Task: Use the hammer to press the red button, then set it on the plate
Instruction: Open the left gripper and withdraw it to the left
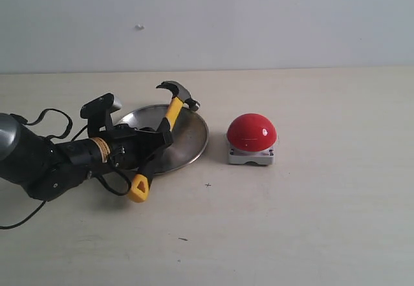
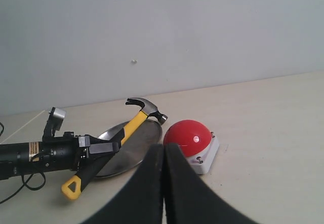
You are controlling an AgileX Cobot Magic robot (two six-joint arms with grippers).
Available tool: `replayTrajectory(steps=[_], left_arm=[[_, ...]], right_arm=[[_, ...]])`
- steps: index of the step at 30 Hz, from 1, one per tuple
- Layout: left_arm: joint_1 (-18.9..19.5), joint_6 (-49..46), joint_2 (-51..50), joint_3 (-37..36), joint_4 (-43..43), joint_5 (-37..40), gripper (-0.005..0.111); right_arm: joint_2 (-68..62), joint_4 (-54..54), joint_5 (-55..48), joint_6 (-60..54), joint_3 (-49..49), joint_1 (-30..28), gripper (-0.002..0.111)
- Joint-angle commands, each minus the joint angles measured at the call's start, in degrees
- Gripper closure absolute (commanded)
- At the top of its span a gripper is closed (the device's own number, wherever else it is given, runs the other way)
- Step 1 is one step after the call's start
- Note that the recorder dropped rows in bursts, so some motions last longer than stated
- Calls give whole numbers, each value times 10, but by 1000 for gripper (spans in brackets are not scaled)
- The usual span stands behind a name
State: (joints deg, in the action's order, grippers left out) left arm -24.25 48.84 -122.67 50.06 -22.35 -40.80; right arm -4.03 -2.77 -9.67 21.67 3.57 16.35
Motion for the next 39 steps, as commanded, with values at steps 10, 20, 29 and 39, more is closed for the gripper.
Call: replayTrajectory(steps=[10, 20, 29, 39], left_arm=[[3, -2, 41, 5, 3, 2, 61], [3, -80, 205, 5, 6, 221, 107], [3, -177, 410, -91, 8, 266, 107], [3, -357, 623, -272, 197, 193, 107]], right_arm=[[2, -1, -1, -1, -3, 0, 108], [2, -1, -1, -1, -3, 0, 108], [2, -1, -1, -1, -3, 0, 108], [2, -1, -1, -1, -3, 0, 108]])
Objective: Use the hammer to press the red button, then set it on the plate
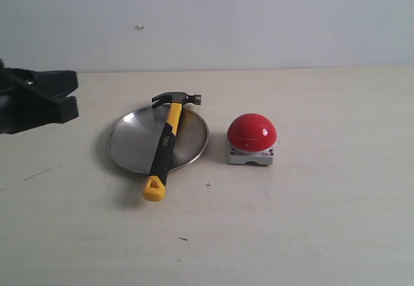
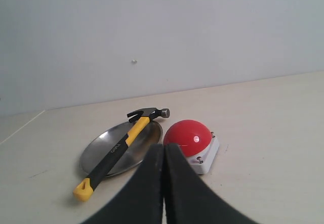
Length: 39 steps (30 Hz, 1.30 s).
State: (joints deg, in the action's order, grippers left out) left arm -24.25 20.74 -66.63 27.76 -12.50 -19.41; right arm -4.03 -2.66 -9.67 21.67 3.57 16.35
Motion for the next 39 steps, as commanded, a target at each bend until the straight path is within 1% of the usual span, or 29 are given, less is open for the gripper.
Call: replayTrajectory(steps=[1, 6, 12, 14, 15, 20, 22, 24, 27, 29, 31, 33, 35, 39], left_arm=[[3, -99, 76, -59, 122, -21, 107], [3, -163, 152, -115, 185, -35, 107], [3, -190, 213, -156, 202, -39, 107], [3, -207, 256, -176, 202, -40, 107], [3, -221, 293, -190, 202, -38, 107], [3, -221, 460, -250, 202, -30, 107], [6, -221, 494, -270, 203, -29, 107], [30, -218, 507, -278, 219, -29, 107], [84, -217, 507, -278, 289, 6, 107], [122, -215, 507, -278, 299, 14, 107], [168, -217, 508, -278, 299, 50, 107], [210, -224, 515, -278, 298, 108, 107], [234, -224, 526, -278, 297, 141, 107], [267, -237, 556, -278, 296, 194, 107]], right_arm=[[2, -2, -1, -1, -3, 0, 108], [2, -2, -1, -1, -3, 0, 108], [2, -2, -1, -1, -3, 0, 108], [2, -2, -1, -1, -3, 0, 108], [2, -2, -1, -1, -3, 0, 108], [2, -2, 1, -1, -3, 0, 108], [2, -2, 4, -1, -3, 0, 108], [2, -2, 4, -1, -3, 0, 108], [2, -2, 4, -1, -3, 0, 108], [2, -2, 4, -1, -3, 0, 108], [2, -2, 4, -1, -3, 0, 108], [2, -2, 4, -1, -3, 0, 108], [2, -2, 4, -1, -3, 0, 108], [2, -2, 4, -1, -3, 0, 108]])
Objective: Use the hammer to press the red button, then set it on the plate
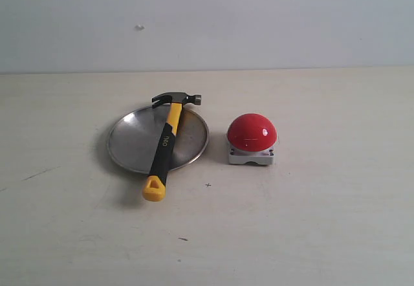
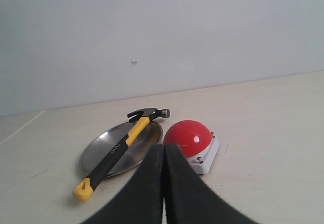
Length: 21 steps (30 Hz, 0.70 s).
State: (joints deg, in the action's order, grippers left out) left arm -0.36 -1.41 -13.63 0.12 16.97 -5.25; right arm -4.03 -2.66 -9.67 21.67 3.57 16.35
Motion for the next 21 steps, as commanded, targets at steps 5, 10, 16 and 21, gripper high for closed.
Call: replayTrajectory(steps=[5, 10, 16, 21], left_arm=[[56, -41, 74, -1, -19, 120, 107], [61, -65, 121, -1, -61, 177, 107], [65, -84, 136, -1, -62, 229, 107], [66, -93, 136, -1, -62, 230, 107]], right_arm=[[2, -2, 4, -1, -3, 0, 108], [2, -2, 4, -1, -3, 0, 108], [2, -2, 4, -1, -3, 0, 108], [2, -2, 4, -1, -3, 0, 108]])
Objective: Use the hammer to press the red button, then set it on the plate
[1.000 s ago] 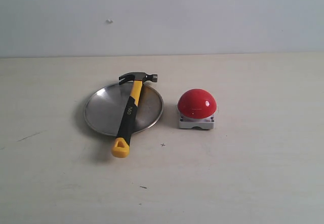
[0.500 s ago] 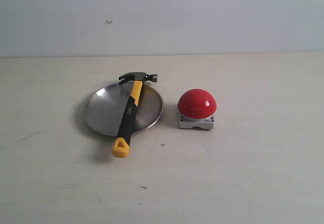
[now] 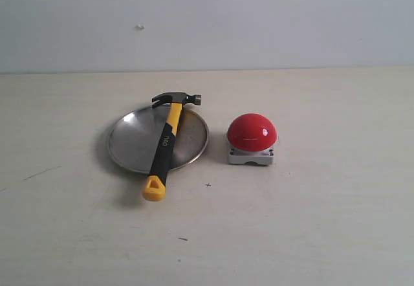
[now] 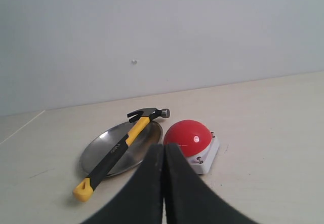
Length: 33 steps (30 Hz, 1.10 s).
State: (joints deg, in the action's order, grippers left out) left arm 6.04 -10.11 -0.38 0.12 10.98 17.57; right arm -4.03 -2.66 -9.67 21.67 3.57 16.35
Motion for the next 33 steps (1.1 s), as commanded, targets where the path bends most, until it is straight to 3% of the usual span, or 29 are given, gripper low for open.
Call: replayTrajectory(steps=[1, 17, 20, 33], left_arm=[[2, -6, 4, -1, -3, 3, 107], [2, -6, 4, -1, -3, 3, 107], [2, -6, 4, -1, -3, 3, 107], [2, -6, 4, -1, -1, 3, 107]], right_arm=[[2, -2, 4, -1, -3, 0, 108], [2, -3, 4, -4, -3, 0, 108], [9, -52, 4, -48, -3, -7, 108], [40, -55, -76, -116, -3, -213, 108]])
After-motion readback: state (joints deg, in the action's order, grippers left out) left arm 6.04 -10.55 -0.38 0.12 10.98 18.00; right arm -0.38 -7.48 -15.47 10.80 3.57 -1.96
